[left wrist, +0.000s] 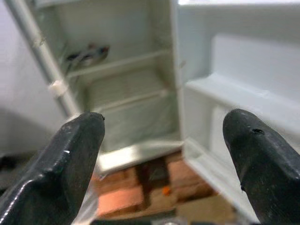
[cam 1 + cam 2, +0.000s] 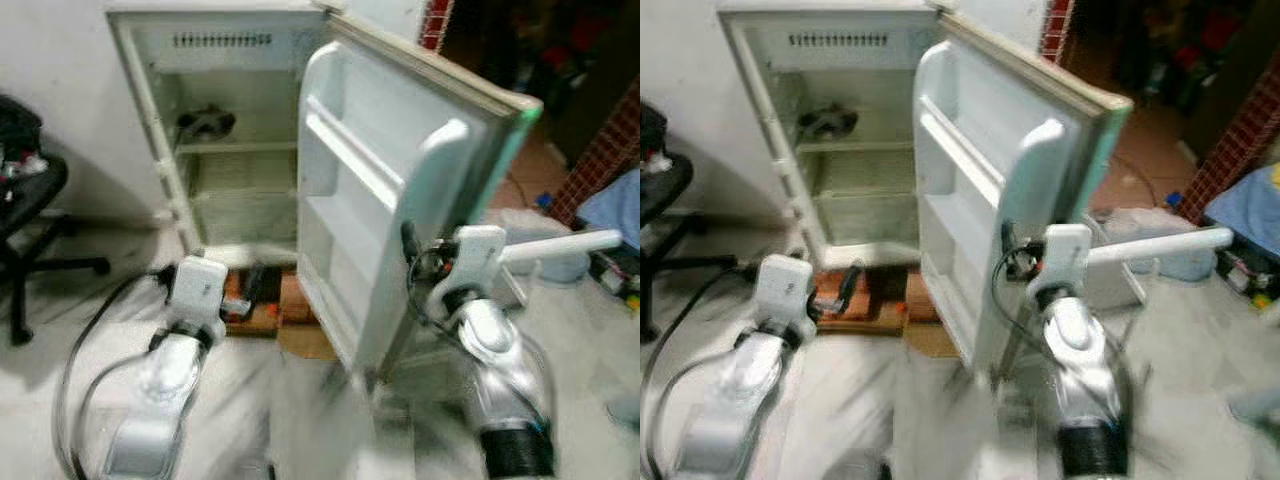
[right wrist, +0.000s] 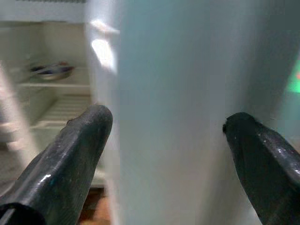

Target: Restocking fridge

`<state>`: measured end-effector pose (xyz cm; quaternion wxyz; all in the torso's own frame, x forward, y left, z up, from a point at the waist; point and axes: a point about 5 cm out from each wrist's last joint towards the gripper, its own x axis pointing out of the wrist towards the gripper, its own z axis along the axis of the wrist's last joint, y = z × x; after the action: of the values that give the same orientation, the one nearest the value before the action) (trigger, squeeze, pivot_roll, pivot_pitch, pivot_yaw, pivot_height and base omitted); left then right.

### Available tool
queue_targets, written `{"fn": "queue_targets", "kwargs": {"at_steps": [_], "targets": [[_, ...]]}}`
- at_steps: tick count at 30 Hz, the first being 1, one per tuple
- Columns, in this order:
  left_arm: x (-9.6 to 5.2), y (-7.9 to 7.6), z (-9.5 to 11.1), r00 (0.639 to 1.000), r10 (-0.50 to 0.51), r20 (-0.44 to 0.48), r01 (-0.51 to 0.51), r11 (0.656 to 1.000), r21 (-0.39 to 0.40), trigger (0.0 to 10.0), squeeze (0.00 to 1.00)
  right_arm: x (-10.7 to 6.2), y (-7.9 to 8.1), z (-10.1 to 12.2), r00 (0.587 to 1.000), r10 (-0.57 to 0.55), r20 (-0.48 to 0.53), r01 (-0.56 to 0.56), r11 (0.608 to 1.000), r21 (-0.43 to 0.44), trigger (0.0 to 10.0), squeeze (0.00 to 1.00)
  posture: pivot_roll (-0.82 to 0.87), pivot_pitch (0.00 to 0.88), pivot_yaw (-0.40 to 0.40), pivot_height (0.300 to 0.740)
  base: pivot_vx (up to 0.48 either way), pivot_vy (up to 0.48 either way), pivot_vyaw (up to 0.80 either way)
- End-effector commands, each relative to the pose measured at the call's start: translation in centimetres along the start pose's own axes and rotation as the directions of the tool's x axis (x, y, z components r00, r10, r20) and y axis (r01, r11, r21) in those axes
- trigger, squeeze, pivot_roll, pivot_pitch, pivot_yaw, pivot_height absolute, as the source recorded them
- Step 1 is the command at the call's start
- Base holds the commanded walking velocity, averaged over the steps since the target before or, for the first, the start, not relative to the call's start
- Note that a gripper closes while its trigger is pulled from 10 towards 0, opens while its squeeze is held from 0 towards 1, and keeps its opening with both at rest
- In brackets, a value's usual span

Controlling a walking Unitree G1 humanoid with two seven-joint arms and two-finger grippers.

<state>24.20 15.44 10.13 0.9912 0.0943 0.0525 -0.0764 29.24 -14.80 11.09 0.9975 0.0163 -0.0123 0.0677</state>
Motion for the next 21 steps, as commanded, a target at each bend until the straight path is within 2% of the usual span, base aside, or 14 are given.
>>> {"fn": "queue_targets", "kwargs": {"at_steps": [1, 5, 6, 7, 13, 15, 18, 20, 21], "targets": [[0.0, -0.4, 0.2, 1.000, -0.017, 0.002, 0.017, 1.000, -0.001, 10.0, 0.00, -0.1, -0.7, 0.3, 1.000, -0.016, 0.011, 0.016, 1.000, -0.011, 10.0, 0.00, 0.13, 0.000, -0.039, 0.740, 0.000, 0.000, 0.00], [-0.2, -0.7, -0.2, 0.999, -0.032, -0.031, 0.032, 0.999, 0.005, 10.0, 0.00, -0.1, -0.9, 0.3, 1.000, -0.021, 0.011, 0.021, 1.000, -0.009, 10.0, 0.00, 0.13, 0.000, -0.037, 0.740, 0.000, 0.000, 0.00], [-0.5, -0.7, -0.6, 0.997, -0.032, -0.067, 0.032, 0.999, -0.002, 10.0, 0.00, 0.0, -1.0, 0.4, 0.999, -0.026, 0.018, 0.026, 1.000, -0.006, 10.0, 0.00, 0.13, 0.000, -0.036, 0.740, 0.000, 0.000, 0.00], [-1.0, -0.7, -1.6, 0.989, -0.039, -0.144, 0.037, 0.999, -0.016, 10.0, 0.00, 0.0, -1.2, 0.5, 0.999, -0.028, 0.023, 0.029, 1.000, -0.005, 10.0, 0.00, 0.13, 0.000, -0.035, 0.740, 0.000, 0.000, 0.00], [-2.8, -0.7, -2.7, 0.974, -0.056, -0.218, 0.049, 0.998, -0.037, 10.0, 0.00, -0.4, -1.9, 0.2, 1.000, -0.007, 0.007, 0.006, 0.999, 0.037, 10.0, 0.00, 0.15, 0.000, -0.037, 0.740, 0.000, 0.000, 0.00], [-3.1, -0.8, -3.0, 0.970, -0.065, -0.236, 0.059, 0.998, -0.032, 10.0, 0.00, -0.7, -1.7, -0.2, 1.000, 0.022, -0.017, -0.022, 0.999, 0.040, 10.0, 0.00, 0.15, 0.000, -0.039, 0.740, 0.000, 0.000, 0.00], [-3.4, -1.2, -2.9, 0.966, -0.070, -0.250, 0.065, 0.997, -0.029, 10.0, 0.00, -1.4, -1.3, -1.8, 0.986, 0.118, -0.119, -0.106, 0.989, 0.103, 10.0, 0.00, 0.16, 0.000, -0.043, 0.740, 0.000, 0.000, 0.00], [-3.4, -1.2, -2.9, 0.963, -0.072, -0.261, 0.066, 0.997, -0.030, 10.0, 0.00, -2.3, -1.9, -3.5, 0.964, 0.171, -0.206, -0.158, 0.984, 0.076, 10.0, 0.00, 0.16, 0.000, -0.044, 0.740, 0.000, 0.000, 0.00], [-3.4, -1.2, -2.9, 0.963, -0.072, -0.261, 0.066, 0.997, -0.030, 10.0, 0.00, -2.3, -1.9, -3.5, 0.964, 0.171, -0.206, -0.158, 0.984, 0.076, 10.0, 0.00, 0.16, 0.000, -0.044, 0.740, 0.000, 0.000, 0.00]]}}
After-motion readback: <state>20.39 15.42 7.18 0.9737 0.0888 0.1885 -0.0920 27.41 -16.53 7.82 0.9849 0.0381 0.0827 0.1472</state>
